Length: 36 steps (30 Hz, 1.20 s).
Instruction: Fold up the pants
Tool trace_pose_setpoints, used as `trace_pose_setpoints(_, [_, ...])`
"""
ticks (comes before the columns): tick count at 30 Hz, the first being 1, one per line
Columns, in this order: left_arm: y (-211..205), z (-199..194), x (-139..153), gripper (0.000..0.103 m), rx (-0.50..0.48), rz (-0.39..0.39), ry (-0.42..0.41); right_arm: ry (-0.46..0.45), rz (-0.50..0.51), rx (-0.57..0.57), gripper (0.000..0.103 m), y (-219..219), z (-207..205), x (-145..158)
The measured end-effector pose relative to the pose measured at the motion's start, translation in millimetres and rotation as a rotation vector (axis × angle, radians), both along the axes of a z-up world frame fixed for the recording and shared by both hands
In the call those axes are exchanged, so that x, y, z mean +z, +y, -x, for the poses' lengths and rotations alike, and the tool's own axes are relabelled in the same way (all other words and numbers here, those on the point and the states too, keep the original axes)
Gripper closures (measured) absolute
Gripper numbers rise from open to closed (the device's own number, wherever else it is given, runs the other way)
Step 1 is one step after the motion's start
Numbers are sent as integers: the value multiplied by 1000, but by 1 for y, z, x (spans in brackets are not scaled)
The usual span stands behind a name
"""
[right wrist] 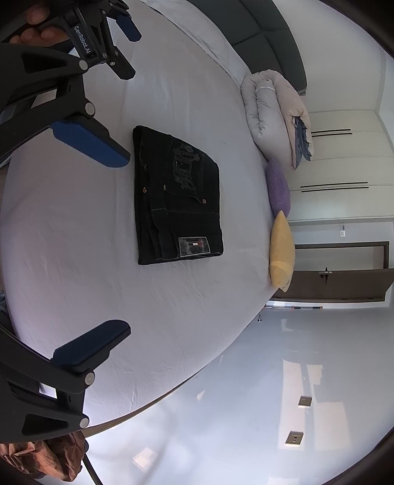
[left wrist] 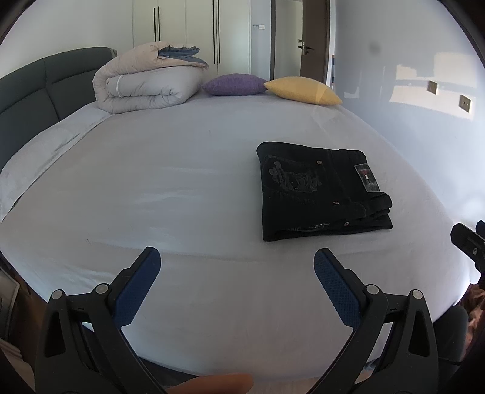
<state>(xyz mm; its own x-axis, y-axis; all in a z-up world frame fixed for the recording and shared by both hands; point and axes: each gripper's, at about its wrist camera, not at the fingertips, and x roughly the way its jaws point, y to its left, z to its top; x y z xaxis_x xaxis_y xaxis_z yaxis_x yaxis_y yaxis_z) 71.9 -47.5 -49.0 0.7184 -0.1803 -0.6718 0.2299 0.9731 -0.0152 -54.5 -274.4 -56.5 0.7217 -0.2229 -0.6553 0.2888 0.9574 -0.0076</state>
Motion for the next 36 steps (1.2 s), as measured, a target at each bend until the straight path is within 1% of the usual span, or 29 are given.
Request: trace_pose_setpoints(36, [-7, 2, -8, 0, -14, -4, 17, 16, -27, -1, 0, 6, 0, -11])
